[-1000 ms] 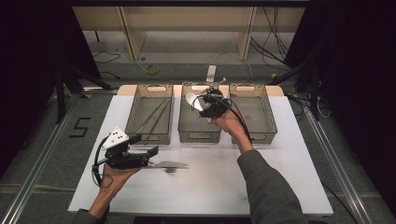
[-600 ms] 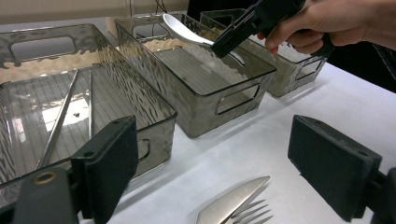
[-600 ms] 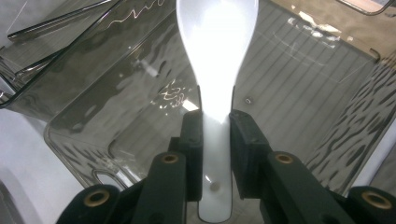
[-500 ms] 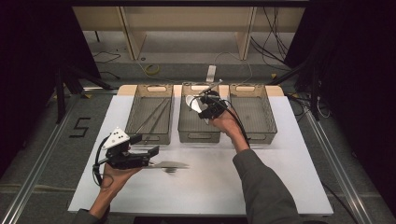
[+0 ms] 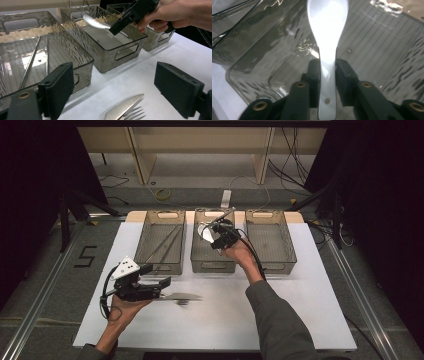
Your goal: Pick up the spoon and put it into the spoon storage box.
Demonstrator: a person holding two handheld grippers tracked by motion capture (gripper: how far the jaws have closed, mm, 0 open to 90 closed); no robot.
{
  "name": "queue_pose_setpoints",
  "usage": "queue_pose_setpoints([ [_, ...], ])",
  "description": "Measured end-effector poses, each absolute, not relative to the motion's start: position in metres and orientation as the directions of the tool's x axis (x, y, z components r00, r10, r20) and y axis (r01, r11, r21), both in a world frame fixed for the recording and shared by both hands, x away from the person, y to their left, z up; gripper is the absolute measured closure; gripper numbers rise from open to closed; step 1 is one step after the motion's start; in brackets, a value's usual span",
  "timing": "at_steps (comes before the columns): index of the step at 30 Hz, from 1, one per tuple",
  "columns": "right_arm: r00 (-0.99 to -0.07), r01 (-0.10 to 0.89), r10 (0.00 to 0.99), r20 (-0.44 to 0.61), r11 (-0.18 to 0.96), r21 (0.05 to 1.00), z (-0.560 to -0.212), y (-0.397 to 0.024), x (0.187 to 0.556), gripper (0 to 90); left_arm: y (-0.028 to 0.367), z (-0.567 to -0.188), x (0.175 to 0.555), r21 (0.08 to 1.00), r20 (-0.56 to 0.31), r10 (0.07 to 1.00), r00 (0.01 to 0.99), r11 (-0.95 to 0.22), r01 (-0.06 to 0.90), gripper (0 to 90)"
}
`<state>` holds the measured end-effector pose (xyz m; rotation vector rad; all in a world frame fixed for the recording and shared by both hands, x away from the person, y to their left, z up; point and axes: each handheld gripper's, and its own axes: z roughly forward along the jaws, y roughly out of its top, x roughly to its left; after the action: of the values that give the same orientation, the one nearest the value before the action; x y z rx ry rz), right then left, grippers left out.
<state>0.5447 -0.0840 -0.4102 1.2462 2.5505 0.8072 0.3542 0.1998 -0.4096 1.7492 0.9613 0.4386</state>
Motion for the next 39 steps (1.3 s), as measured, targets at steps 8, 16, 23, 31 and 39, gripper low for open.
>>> queue_pose_setpoints([
  [8, -0.632, 0.669, 0.769, 0.101, 0.474, 0.573, -0.402, -0.089, 0.542, 61.0, 0.201, -0.410, 0.355, 0.905, -0.152, 0.781, 0.606, -0.137, 0.403, 15.6],
  [16, -0.665, 0.623, 0.739, 0.107, 0.470, 0.625, -0.391, -0.095, 0.519, 47.5, 0.201, -0.412, 0.358, 0.891, -0.153, 0.792, 0.591, -0.148, 0.430, 15.6],
  [23, -0.690, 0.569, 0.717, 0.098, 0.454, 0.686, -0.381, -0.108, 0.487, 40.7, 0.203, -0.414, 0.362, 0.876, -0.151, 0.809, 0.569, -0.157, 0.457, 15.7],
  [31, -0.738, 0.501, 0.667, 0.101, 0.441, 0.745, -0.384, -0.130, 0.442, 39.5, 0.209, -0.416, 0.368, 0.867, -0.159, 0.825, 0.542, -0.146, 0.476, 15.8],
  [39, -0.745, 0.483, 0.659, 0.103, 0.425, 0.765, -0.394, -0.157, 0.416, 38.3, 0.217, -0.421, 0.379, 0.853, -0.174, 0.839, 0.516, -0.133, 0.504, 15.9],
])
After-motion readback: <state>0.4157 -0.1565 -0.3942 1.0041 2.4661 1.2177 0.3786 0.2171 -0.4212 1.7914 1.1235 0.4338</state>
